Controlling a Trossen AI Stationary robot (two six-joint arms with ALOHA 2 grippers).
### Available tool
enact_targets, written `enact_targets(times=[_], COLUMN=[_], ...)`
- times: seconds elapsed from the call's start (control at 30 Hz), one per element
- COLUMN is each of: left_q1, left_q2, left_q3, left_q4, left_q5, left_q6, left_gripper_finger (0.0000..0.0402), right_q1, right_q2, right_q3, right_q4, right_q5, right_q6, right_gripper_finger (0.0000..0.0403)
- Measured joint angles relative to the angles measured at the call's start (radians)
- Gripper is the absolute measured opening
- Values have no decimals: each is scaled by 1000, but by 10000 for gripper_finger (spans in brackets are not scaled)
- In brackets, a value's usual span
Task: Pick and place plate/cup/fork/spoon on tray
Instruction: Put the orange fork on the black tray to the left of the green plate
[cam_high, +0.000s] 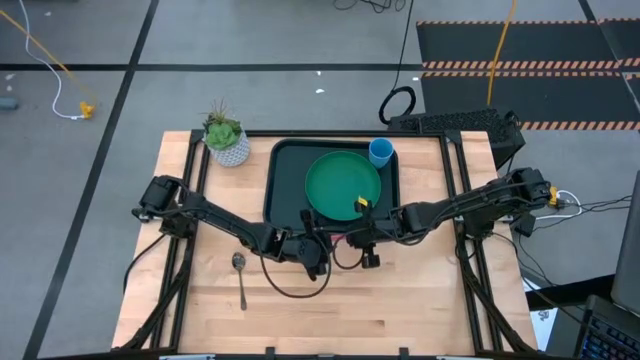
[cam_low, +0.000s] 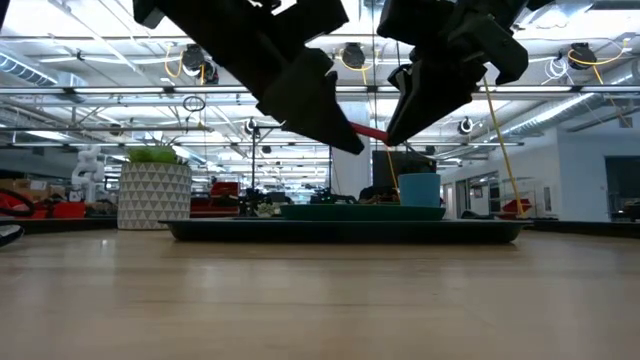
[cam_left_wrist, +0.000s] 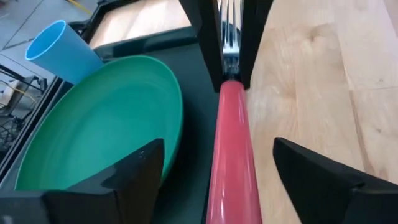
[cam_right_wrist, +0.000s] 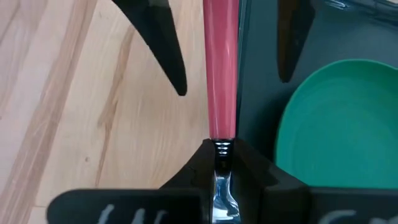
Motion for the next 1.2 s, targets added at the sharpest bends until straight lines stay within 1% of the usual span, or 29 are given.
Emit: enact_targets(times=[0.23, 0.4, 0.83, 0.93, 1.1, 1.2], left_q1=[0, -1, -8, -14, -16, -16], left_q2=[1, 1, 1, 1, 1, 1], left_q3=[0, 0, 0, -1, -1, -1], left_q4=[13, 13, 19, 18, 18, 18], left_q5=[0, 0, 1, 1, 1, 0], left_q6=[2, 2, 16, 28, 13, -3], left_gripper_finger=[218, 170, 74, 63, 68, 72], right_q1=[0, 0, 0, 0, 0, 0], right_q2=[0, 0, 0, 0, 0, 0], right_q3=[0, 0, 0, 0, 0, 0], right_q4=[-8, -7, -7, -6, -3, 4], right_q5=[-2, -2, -3, -8, -8, -6], right_q6=[-4, -8, -8, -8, -10, -11], right_gripper_finger=[20, 20, 20, 20, 23, 38])
